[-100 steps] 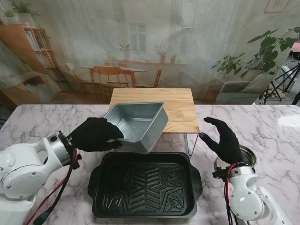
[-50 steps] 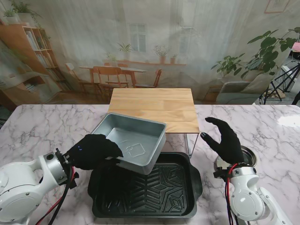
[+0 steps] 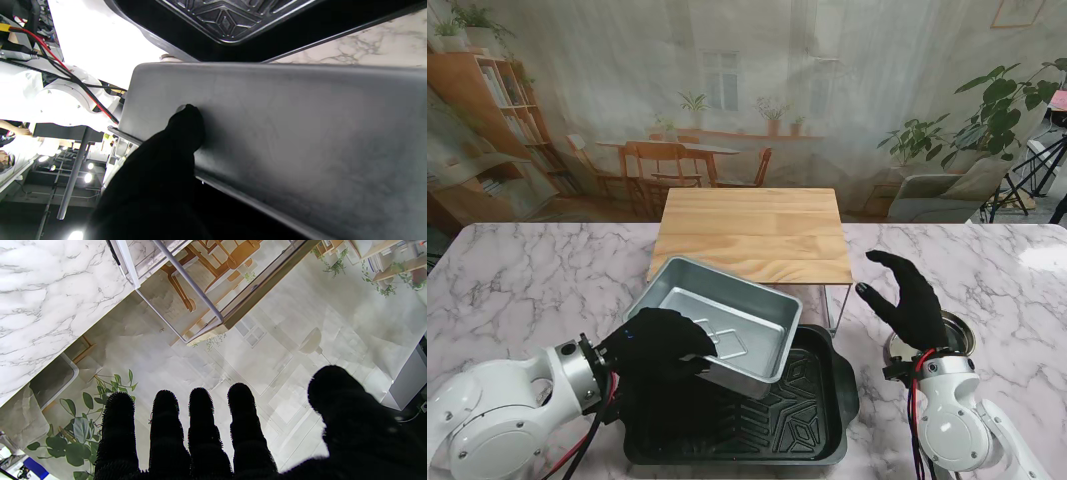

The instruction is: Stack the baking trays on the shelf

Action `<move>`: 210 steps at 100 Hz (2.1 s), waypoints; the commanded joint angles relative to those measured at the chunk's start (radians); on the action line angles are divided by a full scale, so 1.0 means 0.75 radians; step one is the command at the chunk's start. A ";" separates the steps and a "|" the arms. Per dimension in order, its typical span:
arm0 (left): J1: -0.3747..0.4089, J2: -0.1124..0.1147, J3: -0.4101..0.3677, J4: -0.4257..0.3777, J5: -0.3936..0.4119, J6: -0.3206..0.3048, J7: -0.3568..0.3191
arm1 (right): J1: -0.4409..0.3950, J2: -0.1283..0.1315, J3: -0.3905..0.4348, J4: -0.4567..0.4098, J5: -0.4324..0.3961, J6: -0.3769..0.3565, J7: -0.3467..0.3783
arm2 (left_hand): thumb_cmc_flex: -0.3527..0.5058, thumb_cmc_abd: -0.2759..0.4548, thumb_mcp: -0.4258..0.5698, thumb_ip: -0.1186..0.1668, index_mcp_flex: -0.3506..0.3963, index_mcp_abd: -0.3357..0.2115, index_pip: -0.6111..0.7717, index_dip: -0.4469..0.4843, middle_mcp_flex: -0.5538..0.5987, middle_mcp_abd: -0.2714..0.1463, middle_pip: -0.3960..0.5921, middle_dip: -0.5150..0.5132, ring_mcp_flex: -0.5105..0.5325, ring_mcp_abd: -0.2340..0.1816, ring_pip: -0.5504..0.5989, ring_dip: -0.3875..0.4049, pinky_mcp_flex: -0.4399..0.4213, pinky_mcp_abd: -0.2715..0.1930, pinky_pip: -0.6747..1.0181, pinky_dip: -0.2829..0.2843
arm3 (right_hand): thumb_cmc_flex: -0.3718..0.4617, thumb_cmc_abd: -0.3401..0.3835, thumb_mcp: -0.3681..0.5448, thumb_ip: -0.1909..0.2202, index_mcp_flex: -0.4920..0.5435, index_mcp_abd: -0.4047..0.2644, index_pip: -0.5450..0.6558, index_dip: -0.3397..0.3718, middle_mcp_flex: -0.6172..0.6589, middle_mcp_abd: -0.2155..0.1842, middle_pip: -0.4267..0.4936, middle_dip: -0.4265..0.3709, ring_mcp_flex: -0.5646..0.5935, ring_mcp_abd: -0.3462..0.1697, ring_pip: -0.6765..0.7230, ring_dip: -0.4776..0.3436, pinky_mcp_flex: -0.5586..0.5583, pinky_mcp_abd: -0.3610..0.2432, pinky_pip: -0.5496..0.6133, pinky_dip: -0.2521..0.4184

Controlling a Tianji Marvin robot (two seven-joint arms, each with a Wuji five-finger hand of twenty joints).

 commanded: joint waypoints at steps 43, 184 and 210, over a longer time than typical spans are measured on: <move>-0.099 0.000 0.215 0.026 -0.038 0.123 -0.030 | -0.008 -0.006 0.006 0.000 0.008 0.008 -0.004 | 0.155 0.210 0.431 0.133 0.190 -0.121 0.114 0.031 0.055 0.010 0.020 0.020 0.057 0.057 0.070 0.025 0.062 0.006 0.079 0.009 | -0.033 0.029 -0.013 -0.028 0.013 -0.034 0.008 -0.002 0.018 -0.008 0.025 0.012 0.002 -0.020 -0.045 0.002 -0.016 0.005 -0.031 0.019; -0.492 0.030 0.667 0.455 0.024 0.351 -0.150 | 0.002 -0.005 -0.009 -0.002 0.014 0.045 0.007 | 0.170 0.250 0.345 0.134 0.157 -0.138 0.096 0.030 0.013 -0.041 0.027 0.023 -0.009 0.026 0.006 0.028 -0.016 -0.049 0.016 -0.008 | -0.031 0.029 -0.014 -0.028 0.011 -0.033 0.009 -0.002 0.015 -0.007 0.025 0.012 0.000 -0.020 -0.044 0.002 -0.015 0.004 -0.033 0.022; -0.556 0.044 0.717 0.501 -0.038 0.346 -0.216 | 0.004 -0.005 -0.013 -0.002 0.016 0.055 0.010 | 0.176 0.278 0.233 0.154 -0.021 -0.150 -0.085 -0.059 -0.097 -0.014 -0.045 -0.013 -0.126 0.015 -0.158 -0.049 -0.129 -0.102 -0.139 -0.030 | -0.029 0.029 -0.014 -0.028 0.010 -0.032 0.008 -0.003 0.014 -0.005 0.025 0.012 0.000 -0.020 -0.044 0.002 -0.015 0.005 -0.033 0.022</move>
